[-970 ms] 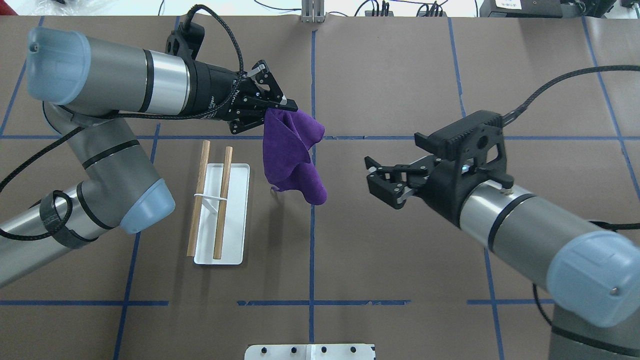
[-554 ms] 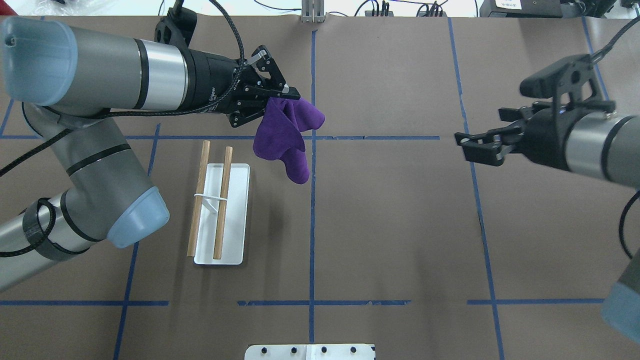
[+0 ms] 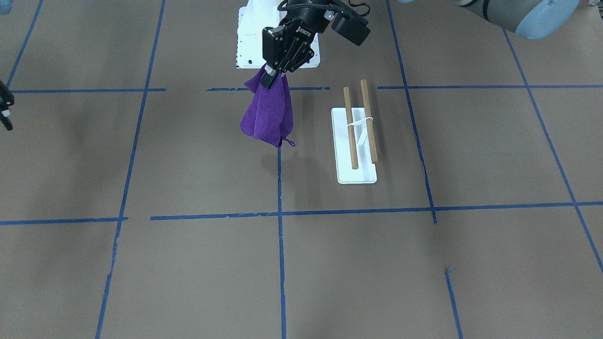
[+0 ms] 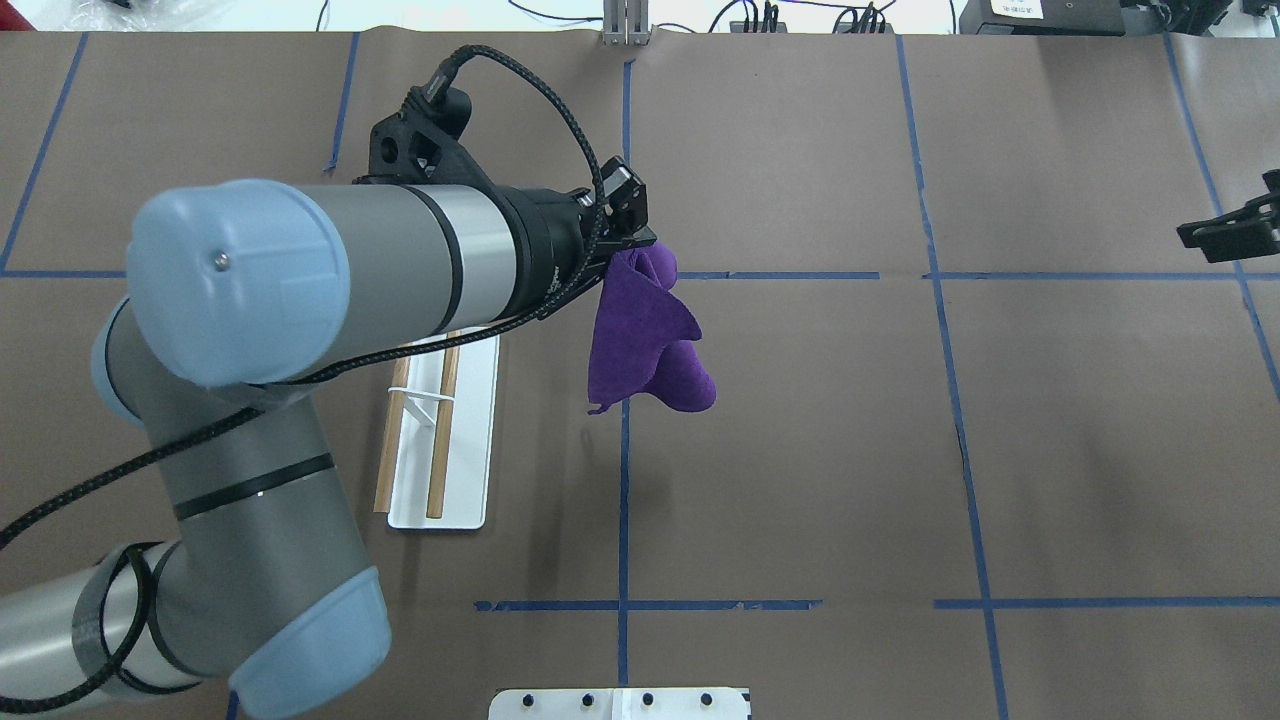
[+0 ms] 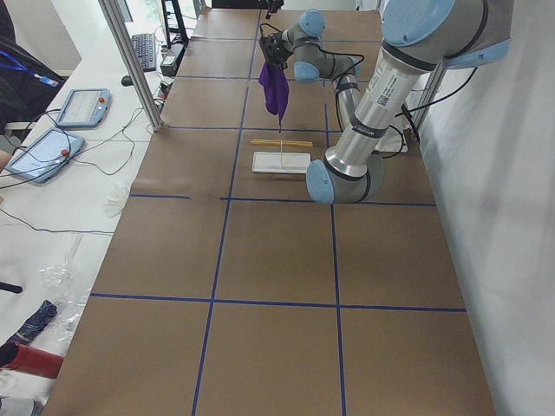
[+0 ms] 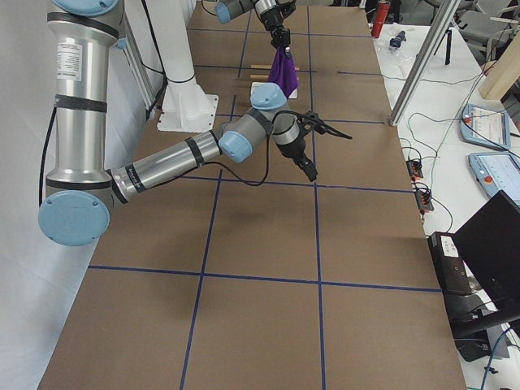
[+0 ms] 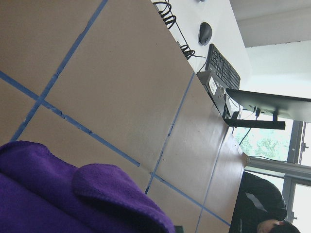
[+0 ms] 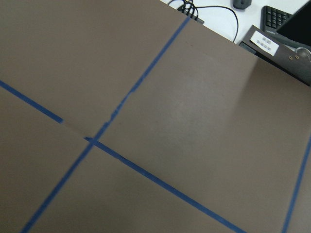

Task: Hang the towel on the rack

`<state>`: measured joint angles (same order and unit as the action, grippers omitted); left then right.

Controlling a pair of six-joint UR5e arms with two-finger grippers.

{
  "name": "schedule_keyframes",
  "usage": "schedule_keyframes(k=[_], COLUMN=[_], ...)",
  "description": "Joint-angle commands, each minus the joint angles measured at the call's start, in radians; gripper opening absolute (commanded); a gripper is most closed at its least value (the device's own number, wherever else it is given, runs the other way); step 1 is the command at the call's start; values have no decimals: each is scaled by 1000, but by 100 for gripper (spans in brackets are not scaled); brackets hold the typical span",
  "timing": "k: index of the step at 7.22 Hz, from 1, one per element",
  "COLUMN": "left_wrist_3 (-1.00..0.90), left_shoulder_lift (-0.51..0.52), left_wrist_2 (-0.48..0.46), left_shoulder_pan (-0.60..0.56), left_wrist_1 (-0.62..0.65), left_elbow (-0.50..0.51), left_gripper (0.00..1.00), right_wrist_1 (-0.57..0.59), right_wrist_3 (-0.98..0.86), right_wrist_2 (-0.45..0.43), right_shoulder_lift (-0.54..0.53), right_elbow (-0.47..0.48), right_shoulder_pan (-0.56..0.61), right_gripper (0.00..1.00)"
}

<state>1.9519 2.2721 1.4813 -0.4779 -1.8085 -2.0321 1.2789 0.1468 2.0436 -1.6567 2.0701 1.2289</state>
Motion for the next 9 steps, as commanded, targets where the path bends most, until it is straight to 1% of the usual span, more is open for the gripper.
schedule_keyframes(k=[1, 2, 4, 5, 6, 9], left_wrist_3=[-34, -34, -115, -119, -128, -191], left_shoulder_lift=[0, -22, -95, -146, -187, -339], left_wrist_2=[-168, -197, -220, -232, -236, -265], left_shoulder_pan=[73, 82, 78, 78, 73, 33], left_wrist_1=[277, 357, 556, 631, 668, 672], left_elbow=[-46, -68, -250, -288, -301, -292], left_gripper=[0, 0, 0, 0, 0, 0], right_wrist_1=[228, 262, 270, 270, 270, 270], right_wrist_3=[-278, -291, -288, -285, -280, -276], right_wrist_2=[18, 26, 146, 150, 150, 152], right_shoulder_lift=[6, 6, 3, 2, 2, 2], right_elbow=[-70, -85, -143, -145, -146, -148], right_shoulder_pan=[137, 150, 168, 170, 170, 170], right_gripper=[100, 100, 100, 100, 100, 100])
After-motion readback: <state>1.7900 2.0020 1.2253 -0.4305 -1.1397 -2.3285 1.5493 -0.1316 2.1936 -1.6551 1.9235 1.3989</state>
